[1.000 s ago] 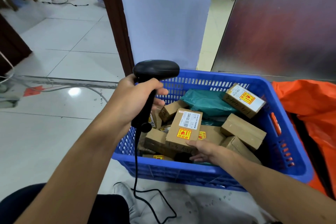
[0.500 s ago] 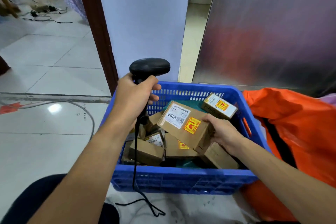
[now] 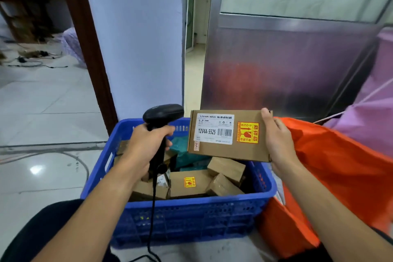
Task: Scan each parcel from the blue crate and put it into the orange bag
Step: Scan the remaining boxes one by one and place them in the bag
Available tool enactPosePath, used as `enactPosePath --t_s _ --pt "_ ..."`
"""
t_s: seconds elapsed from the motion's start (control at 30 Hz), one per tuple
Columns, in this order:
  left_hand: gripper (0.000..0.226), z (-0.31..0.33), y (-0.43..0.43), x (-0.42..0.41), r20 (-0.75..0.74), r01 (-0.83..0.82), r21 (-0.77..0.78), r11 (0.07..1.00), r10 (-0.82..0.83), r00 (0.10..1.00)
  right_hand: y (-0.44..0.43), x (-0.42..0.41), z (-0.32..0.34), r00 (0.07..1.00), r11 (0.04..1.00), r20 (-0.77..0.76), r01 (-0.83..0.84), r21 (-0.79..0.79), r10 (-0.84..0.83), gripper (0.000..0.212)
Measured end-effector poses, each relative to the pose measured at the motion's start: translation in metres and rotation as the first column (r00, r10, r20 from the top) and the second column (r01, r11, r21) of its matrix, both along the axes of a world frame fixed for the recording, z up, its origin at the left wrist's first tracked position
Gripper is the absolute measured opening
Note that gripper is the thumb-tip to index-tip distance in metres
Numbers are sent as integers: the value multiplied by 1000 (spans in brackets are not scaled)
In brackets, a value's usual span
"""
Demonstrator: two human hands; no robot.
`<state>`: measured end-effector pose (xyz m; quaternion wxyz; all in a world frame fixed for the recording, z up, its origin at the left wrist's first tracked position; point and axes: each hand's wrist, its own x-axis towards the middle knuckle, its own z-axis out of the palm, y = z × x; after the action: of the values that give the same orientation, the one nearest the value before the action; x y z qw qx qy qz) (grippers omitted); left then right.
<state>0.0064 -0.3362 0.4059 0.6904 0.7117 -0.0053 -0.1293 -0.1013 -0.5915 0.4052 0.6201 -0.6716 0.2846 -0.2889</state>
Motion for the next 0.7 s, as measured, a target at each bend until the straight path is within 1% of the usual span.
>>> enactPosePath --t_s 0.07,0.17,0.23,0.37,0.47,0.63,0.7 --pt "13 -4 0 -11 -46 -10 -51 999 8 999 -8 -9 0 1000 999 4 27 -33 -27 43" --pt "13 -11 0 -32 -110 -9 -105 994 -2 994 -17 -19 -2 1000 999 1 29 -29 -29 47" --pt "11 -13 -2 -43 -102 1 -138 990 -15 995 -19 -22 -2 999 999 -6 32 -37 -32 47" --pt "23 -14 -12 -50 -60 4 -148 989 -13 998 -19 -20 -5 999 999 -27 27 -32 -28 48" --pt "26 -15 -18 -48 -68 -2 -156 988 -9 998 -19 -14 -7 999 1000 -38 12 -5 -12 52" --pt "14 -17 -20 -46 -72 -74 -158 985 63 995 -7 -4 3 998 997 -22 -67 -49 66 48" --pt "13 -17 -18 -47 -76 -106 -156 982 96 993 -4 -3 5 995 993 -8 -99 -58 99 48"
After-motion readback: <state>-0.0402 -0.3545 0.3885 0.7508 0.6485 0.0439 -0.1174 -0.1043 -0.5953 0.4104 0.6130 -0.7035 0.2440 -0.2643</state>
